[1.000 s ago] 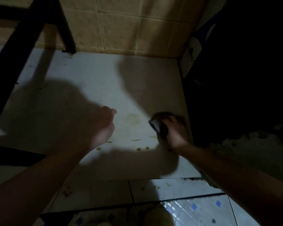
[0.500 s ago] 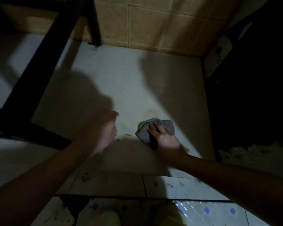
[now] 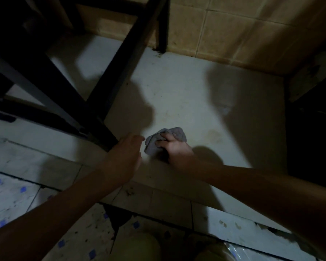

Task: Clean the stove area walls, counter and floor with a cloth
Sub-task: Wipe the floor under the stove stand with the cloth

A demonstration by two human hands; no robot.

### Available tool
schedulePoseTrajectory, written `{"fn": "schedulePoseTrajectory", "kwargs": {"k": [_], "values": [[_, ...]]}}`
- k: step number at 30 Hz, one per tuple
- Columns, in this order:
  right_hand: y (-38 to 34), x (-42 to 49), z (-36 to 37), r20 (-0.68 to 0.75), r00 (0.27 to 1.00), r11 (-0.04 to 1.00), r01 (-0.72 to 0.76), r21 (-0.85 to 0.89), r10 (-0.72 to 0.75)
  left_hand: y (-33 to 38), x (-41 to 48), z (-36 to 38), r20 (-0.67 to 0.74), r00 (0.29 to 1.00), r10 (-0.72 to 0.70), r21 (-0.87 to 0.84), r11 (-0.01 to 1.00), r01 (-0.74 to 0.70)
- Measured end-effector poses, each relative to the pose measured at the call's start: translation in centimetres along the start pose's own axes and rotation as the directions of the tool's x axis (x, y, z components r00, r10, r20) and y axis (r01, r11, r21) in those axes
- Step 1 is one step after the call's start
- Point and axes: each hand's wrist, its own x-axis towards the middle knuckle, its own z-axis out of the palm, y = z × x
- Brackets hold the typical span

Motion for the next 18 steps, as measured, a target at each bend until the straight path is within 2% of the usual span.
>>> {"fn": "schedulePoseTrajectory", "kwargs": {"k": [6,10,14,18], "values": [[-0.8,0.6,-0.5,-0.048,0.99,0.986,0.14,0.096,-0.136,0.7,0.1,-0.8,-0.026,0.999,0.024,-0.026,0.999,-0.024],[1.4,-0.9,-0.4,0.034,0.978,0.978,0.205,-0.022,-0.204,1.7,1.1,-0.5,-0.039,0.998,0.043,-0.065,0.997,-0.046],[4.0,-3.9,0.0,-0.029,0.983,0.983,0.184,0.005,-0.183,3.6,3.0,-0.3,-0.085,0.996,0.004,-0.211,0.977,-0.022],[6.6,-7.3,-0.3,-0.027,0.998,0.997,0.066,0.042,-0.065,6.3,5.1,-0.3,-0.088,0.996,0.033,-0.213,0.976,-0.051]]}}
